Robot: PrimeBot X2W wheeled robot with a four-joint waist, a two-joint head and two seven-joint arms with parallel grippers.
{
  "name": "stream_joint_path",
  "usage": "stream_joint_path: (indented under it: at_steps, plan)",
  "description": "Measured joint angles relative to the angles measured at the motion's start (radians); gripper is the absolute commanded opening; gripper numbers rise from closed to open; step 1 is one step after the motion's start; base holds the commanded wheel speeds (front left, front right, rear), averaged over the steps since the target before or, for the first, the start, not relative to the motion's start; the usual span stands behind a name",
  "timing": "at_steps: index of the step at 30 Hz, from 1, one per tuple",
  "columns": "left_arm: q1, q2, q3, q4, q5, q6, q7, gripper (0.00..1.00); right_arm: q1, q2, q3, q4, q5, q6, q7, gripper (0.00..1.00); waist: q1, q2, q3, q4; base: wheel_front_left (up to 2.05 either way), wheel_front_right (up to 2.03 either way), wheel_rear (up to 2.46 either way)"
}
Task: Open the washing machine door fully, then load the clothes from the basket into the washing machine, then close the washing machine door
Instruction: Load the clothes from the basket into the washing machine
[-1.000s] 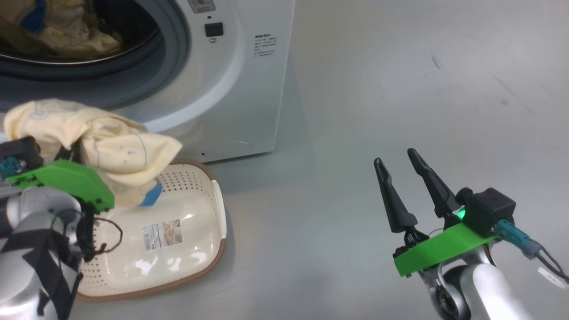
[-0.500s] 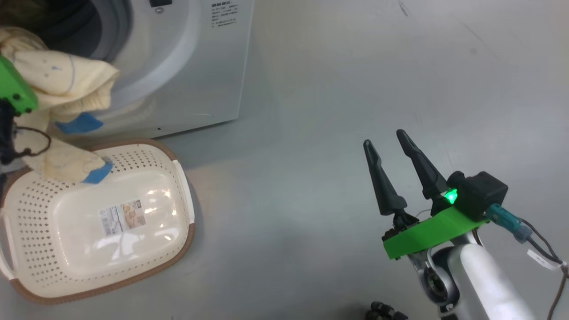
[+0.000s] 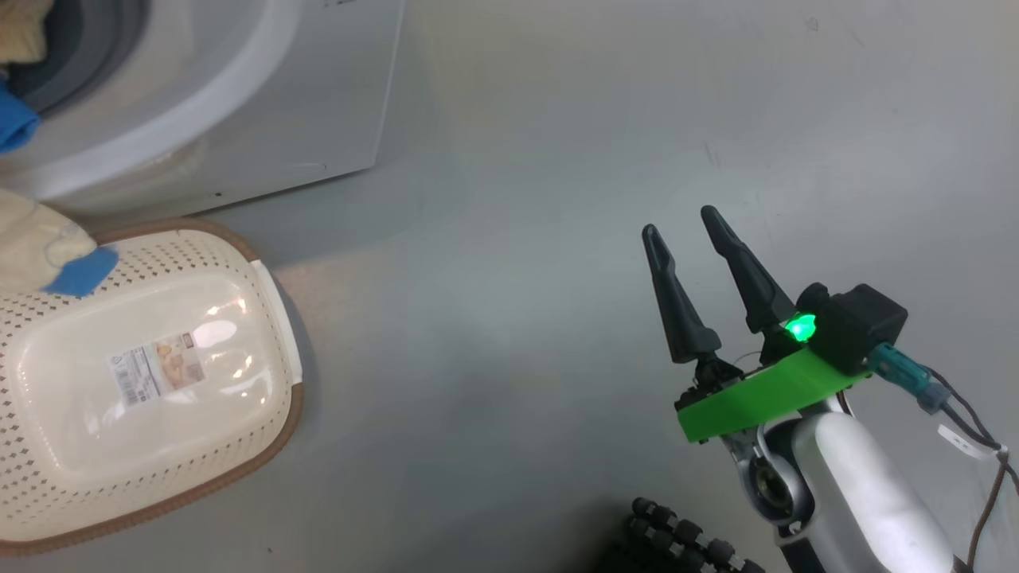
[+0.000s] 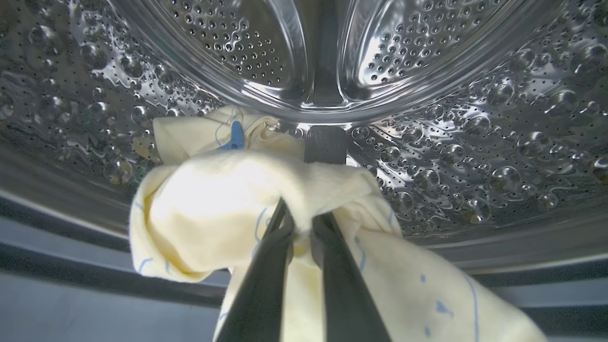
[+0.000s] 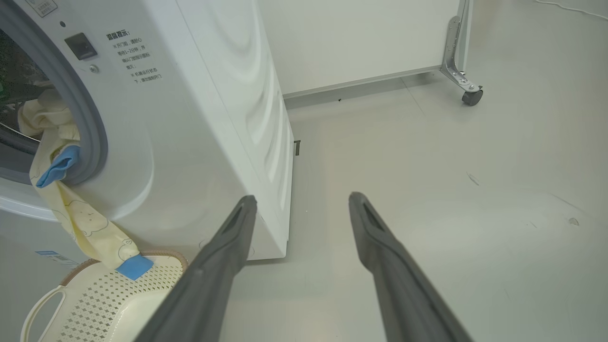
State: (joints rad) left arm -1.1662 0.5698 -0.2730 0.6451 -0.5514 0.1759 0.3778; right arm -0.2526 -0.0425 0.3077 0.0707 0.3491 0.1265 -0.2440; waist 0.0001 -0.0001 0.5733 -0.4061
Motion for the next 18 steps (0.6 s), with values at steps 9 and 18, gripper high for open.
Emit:
stream_joint_path:
  at_steps: [9, 18]
  plan:
    - [-0.09, 0.049, 0.004, 0.0, 0.069, 0.009, -0.175, 0.0, -0.031, 0.0, 0.033, 0.008, 0.023, 0.0, -0.008, 1.0, 0.0, 0.0, 0.056, -0.038, 0.0, 0.0, 0.0]
    - [-0.191, 0.069, -0.002, 0.042, 0.139, -0.017, -0.455, 0.0, -0.046, 0.0, 0.035, -0.001, 0.048, 0.0, -0.008, 1.0, 0.0001, 0.0, 0.109, -0.065, 0.0, 0.0, 0.0]
